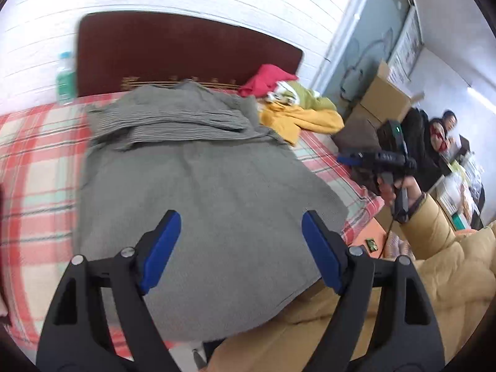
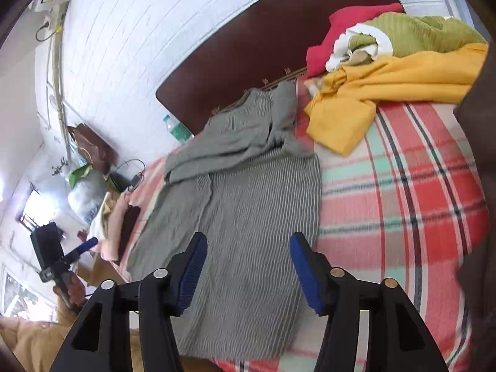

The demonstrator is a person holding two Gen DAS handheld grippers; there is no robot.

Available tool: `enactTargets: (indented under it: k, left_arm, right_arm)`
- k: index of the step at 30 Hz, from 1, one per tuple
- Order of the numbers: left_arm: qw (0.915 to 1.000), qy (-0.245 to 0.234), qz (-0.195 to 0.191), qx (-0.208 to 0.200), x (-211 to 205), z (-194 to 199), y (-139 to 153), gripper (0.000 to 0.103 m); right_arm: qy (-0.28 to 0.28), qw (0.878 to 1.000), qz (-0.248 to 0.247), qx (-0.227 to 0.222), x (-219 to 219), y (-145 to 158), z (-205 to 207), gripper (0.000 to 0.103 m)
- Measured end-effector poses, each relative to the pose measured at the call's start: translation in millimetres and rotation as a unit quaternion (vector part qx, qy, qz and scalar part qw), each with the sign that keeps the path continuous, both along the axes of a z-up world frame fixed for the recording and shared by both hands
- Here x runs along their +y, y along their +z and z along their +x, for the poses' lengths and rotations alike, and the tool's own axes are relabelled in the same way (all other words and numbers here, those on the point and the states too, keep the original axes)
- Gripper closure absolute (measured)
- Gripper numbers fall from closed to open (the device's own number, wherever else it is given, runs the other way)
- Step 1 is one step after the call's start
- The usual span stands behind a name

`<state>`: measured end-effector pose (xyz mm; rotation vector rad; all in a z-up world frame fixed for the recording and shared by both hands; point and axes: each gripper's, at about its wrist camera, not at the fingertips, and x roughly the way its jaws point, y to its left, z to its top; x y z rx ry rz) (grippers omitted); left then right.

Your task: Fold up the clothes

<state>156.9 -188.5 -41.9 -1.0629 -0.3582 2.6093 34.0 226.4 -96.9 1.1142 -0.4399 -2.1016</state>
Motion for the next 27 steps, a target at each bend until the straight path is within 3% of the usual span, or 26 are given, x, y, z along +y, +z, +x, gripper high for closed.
enactTargets:
  k: [3, 7, 10, 14, 16, 19, 20, 24, 27]
  left_arm:
    - [0.997, -0.063, 0.022, -0.039, 62.4, -51.7, -12.7, 0.022]
    - [0.9863, -0.142, 0.027, -0.08, 157.5, -112.7, -32.3, 0.022]
    - [0.981, -0.168, -0.013, -0.096, 210.7, -139.9, -45.0, 0.022]
    - [0.9699, -0.202, -0.072, -0.116, 265.2, -140.8, -71.0, 0.022]
    - [0.9675, -0.194, -0.1, -0.128, 276.5, -139.7, -83.9, 0.022]
    - [0.9677, -0.171, -0.112, -0.147, 274.1, -140.8, -99.0, 0.024]
    - [0.9683, -0.161, -0.115, -0.153, 270.5, -141.4, -103.7, 0.042]
    - [0.9732, -0.123, -0.107, -0.162, 254.0, -148.7, -111.6, 0.088]
    - [0.9779, -0.098, -0.067, -0.172, 233.7, -150.4, -113.1, 0.091]
  right_arm:
    - [-0.004, 1.0, -0.009, 0.01, 2.3, 16.3, -23.6, 0.037]
    - [-0.005, 0.999, -0.03, 0.016, 7.4, 38.0, -54.8, 0.032]
    - [0.003, 0.999, -0.036, 0.018, 12.0, 49.2, -66.3, 0.029]
    - [0.011, 0.999, -0.025, 0.018, 14.1, 51.5, -81.5, 0.025]
    - [0.019, 0.999, -0.021, 0.015, 11.9, 47.7, -89.5, 0.025]
    - [0.034, 0.999, -0.011, 0.008, -0.2, 37.6, -106.5, 0.024]
    - [0.04, 0.999, -0.006, 0.005, -5.4, 33.7, -113.1, 0.024]
    - [0.067, 0.998, 0.017, -0.007, -38.0, 17.3, -145.9, 0.024]
    - [0.088, 0.996, 0.031, -0.011, -69.5, 6.1, -173.3, 0.024]
